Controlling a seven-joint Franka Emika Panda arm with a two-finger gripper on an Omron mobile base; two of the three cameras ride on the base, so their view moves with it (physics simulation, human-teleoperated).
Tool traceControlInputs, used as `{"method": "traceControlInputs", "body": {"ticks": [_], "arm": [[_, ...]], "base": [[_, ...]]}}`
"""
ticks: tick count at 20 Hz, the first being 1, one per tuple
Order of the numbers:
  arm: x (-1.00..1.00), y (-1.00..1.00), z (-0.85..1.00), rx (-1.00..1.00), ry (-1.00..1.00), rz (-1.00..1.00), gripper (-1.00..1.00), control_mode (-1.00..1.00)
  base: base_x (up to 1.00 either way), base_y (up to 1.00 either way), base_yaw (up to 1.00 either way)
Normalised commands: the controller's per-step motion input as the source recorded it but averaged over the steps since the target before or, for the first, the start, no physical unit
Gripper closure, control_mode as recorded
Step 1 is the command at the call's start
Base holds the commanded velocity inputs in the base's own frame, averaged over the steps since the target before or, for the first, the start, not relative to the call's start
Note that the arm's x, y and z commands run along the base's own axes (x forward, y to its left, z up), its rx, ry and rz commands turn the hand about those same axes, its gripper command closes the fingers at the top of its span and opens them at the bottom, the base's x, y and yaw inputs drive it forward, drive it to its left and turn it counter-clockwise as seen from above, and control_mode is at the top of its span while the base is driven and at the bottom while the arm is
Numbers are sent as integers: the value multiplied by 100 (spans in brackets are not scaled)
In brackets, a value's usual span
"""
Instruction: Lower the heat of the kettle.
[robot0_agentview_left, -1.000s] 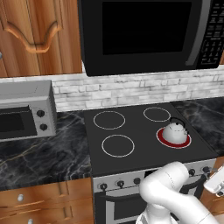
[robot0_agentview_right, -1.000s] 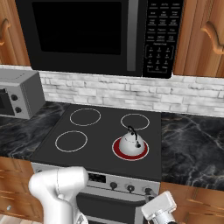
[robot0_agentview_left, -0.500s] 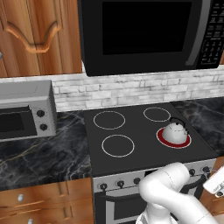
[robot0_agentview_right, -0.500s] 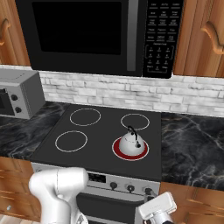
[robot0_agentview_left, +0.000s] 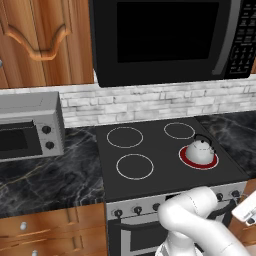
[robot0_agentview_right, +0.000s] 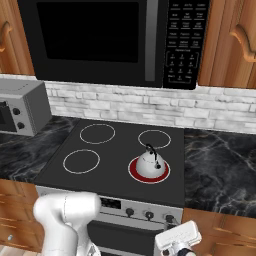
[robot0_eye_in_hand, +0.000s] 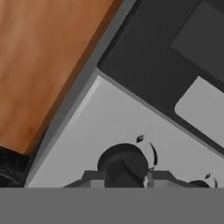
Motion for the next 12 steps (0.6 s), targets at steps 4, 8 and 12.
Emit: {"method": "traceControlInputs", "body": {"ticks": [4, 8, 12], "arm": [[0, 5, 40, 21, 25, -2, 100, -100], [2, 5, 46, 21, 25, -3, 100, -100], [4, 4, 48, 21, 25, -3, 100, -100]], "base": [[0, 0, 0], [0, 0, 0], [0, 0, 0]]}}
